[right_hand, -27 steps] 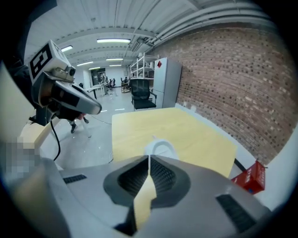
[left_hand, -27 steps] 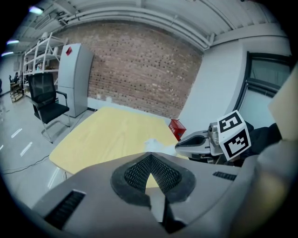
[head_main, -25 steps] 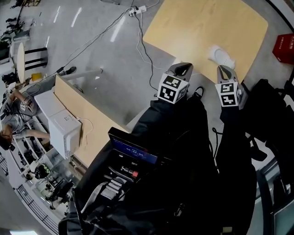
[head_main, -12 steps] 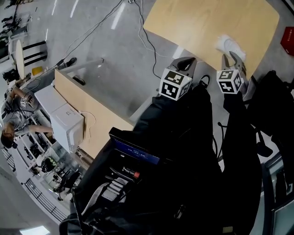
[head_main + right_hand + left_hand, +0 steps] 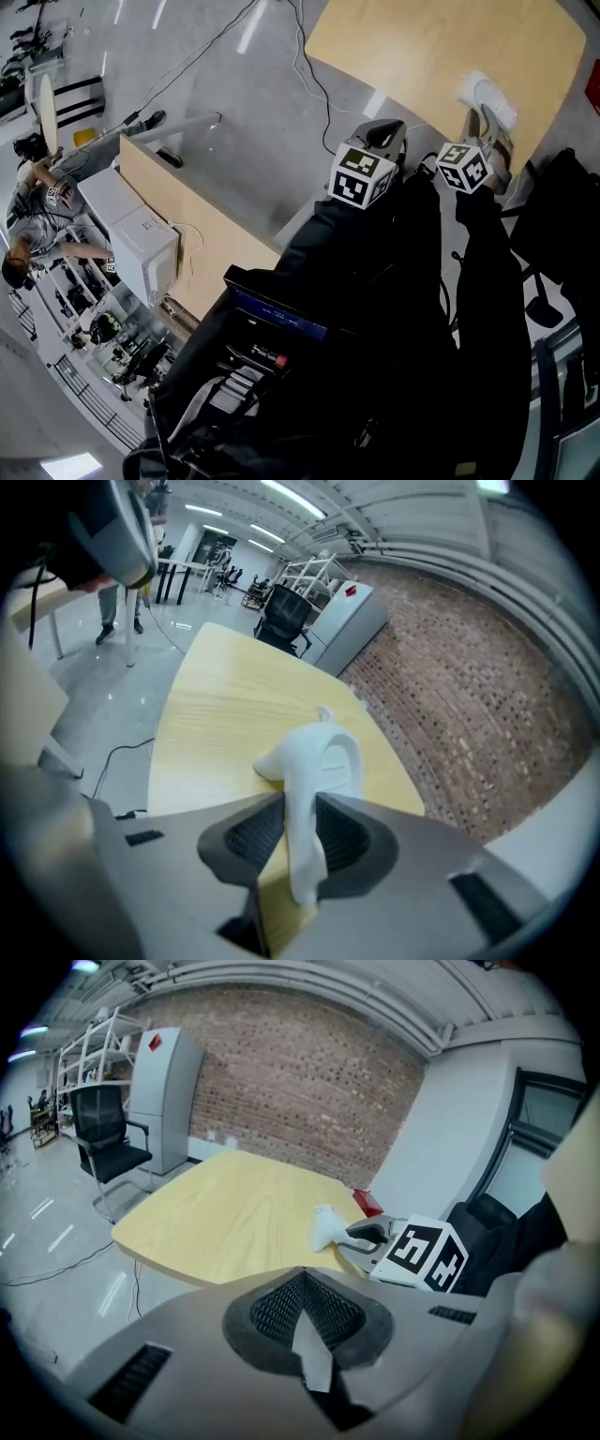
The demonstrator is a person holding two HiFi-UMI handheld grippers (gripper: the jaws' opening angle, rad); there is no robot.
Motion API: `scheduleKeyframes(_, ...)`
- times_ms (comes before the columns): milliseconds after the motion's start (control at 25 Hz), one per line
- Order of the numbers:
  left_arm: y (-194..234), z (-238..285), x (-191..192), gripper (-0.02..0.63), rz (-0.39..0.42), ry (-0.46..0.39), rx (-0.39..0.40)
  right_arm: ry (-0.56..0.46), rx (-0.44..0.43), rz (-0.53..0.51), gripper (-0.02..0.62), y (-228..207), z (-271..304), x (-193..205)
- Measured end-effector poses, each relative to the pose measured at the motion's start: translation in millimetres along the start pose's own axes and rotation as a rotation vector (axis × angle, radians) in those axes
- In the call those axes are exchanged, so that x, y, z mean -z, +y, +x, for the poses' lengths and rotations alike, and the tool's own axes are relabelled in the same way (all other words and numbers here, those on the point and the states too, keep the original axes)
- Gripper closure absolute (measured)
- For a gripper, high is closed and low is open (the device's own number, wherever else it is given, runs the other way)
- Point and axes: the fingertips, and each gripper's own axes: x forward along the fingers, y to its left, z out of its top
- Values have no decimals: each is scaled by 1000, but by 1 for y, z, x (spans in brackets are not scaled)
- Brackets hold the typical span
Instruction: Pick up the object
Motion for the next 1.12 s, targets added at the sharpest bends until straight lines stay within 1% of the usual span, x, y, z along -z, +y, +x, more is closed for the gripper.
scheduleKeyframes(80, -1, -2, 1, 607, 4, 1, 3, 4, 14, -18, 489, -1, 0, -1)
scheduleKeyframes(240, -1, -5, -2, 607, 11, -5, 7, -9, -3, -17, 500, -6, -8, -6)
scheduleKeyframes(320, -4, -6, -7, 607, 18, -14, 11, -23, 2, -13, 500, -12, -17, -8)
scheduleKeyframes(440, -6, -8, -19, 607, 33, -34, 19, -58, 38, 6, 501, -29, -36, -17)
scheduleKeyframes(600, -11, -15, -42, 607, 55, -75, 29, -130, 114, 53, 500, -61, -75, -41)
scheduleKeyframes(760, -24, -24, -86, 607, 91, -156, 50, -218, 208, 141, 500, -107, -124, -68)
scheduleKeyframes(880, -40, -40, -122, 607, 120, -222, 72, -291, 259, 233, 500, -142, -168, -89)
scheduleKeyframes(960, -53, -49, -144, 607, 140, -256, 89, -344, 273, 311, 501, -166, -194, -99)
scheduleKeyframes(1040, -65, -54, -164, 607, 163, -284, 101, -404, 271, 397, 500, -190, -215, -106)
scheduleKeyframes(1120, -73, -58, -186, 607, 187, -330, 104, -469, 267, 482, 500, -215, -233, -111)
